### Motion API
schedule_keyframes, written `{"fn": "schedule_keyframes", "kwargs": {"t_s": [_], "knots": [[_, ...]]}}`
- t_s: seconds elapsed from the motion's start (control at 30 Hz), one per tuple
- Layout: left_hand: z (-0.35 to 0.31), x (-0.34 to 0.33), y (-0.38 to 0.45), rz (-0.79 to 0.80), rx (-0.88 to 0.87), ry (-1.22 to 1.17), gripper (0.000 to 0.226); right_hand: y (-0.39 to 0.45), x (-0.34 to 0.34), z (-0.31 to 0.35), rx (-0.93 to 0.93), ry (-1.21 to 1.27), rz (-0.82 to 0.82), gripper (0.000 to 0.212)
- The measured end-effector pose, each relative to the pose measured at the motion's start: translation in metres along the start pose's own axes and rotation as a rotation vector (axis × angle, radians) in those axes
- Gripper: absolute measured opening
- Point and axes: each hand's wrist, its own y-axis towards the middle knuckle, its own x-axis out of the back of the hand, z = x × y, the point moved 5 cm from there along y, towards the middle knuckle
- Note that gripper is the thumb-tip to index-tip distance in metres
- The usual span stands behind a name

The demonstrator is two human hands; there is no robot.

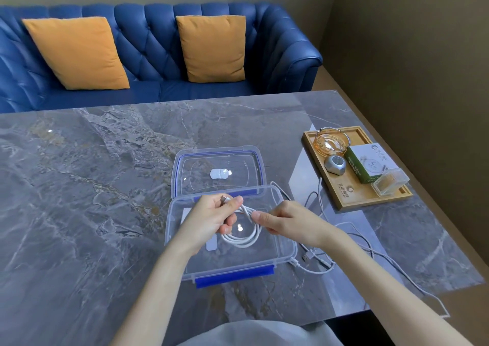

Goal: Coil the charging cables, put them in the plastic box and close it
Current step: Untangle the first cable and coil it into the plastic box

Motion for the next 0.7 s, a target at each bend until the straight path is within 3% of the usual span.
{"fn": "schedule_keyframes", "kwargs": {"t_s": [0.27,0.43,0.53,0.7], "knots": [[0.053,0.000,0.002,-0.307,0.139,-0.253,0.017,0.019,-0.021,-0.024,-0.020,0.357,-0.001,0.036],[0.073,0.010,0.013,-0.337,0.204,-0.238,0.010,0.038,-0.032,-0.036,-0.103,0.407,-0.058,0.028],[0.076,0.024,0.027,-0.277,0.145,-0.048,0.009,0.050,-0.032,-0.042,-0.147,0.435,-0.125,0.022],[0.078,0.047,0.059,-0.177,0.034,0.588,0.014,0.074,-0.040,-0.056,-0.231,0.422,-0.188,0.012]]}}
